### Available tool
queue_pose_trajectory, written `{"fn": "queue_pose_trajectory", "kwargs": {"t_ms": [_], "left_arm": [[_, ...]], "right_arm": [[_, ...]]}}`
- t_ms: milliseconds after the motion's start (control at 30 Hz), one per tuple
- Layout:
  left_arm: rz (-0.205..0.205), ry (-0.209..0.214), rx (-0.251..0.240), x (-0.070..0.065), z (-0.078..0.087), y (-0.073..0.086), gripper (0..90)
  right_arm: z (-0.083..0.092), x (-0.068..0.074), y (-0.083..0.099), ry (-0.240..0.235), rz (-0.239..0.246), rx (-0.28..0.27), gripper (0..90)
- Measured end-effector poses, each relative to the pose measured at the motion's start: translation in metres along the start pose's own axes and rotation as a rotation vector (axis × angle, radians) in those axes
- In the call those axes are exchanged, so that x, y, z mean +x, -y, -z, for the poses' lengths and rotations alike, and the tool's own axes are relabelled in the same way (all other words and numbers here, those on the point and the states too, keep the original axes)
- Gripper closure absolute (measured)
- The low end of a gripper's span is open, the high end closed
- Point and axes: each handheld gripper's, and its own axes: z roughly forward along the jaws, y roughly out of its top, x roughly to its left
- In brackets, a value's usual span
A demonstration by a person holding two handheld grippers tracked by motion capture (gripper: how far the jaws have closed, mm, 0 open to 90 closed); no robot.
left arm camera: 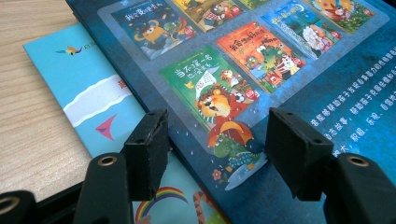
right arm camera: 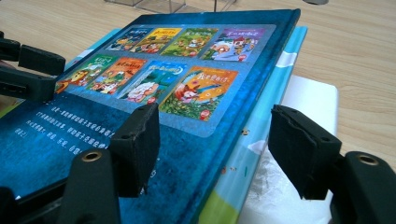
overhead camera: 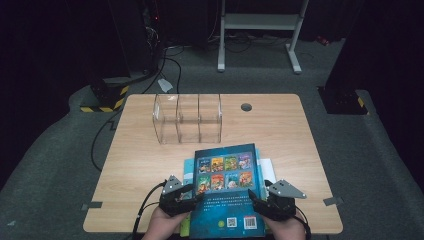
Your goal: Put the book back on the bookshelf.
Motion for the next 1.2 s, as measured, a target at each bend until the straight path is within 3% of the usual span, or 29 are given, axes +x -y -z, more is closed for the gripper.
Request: {"fn": "queue_pose_trajectory", "kwargs": {"t_ms": [300, 1200], "left_arm": [[-0.009, -0.018, -0.002, -0.001, 0.0, -0.001, 42.2], [-0.018, 0.019, -0.032, -0.012, -0.009, -0.005, 46.6]], "right_arm": [[-0.001, 0.0, 0.001, 0.005, 0.009, 0.004, 34.3], [0.001, -0.01, 0.002, 0.012, -0.029, 0.012, 32.3]]}}
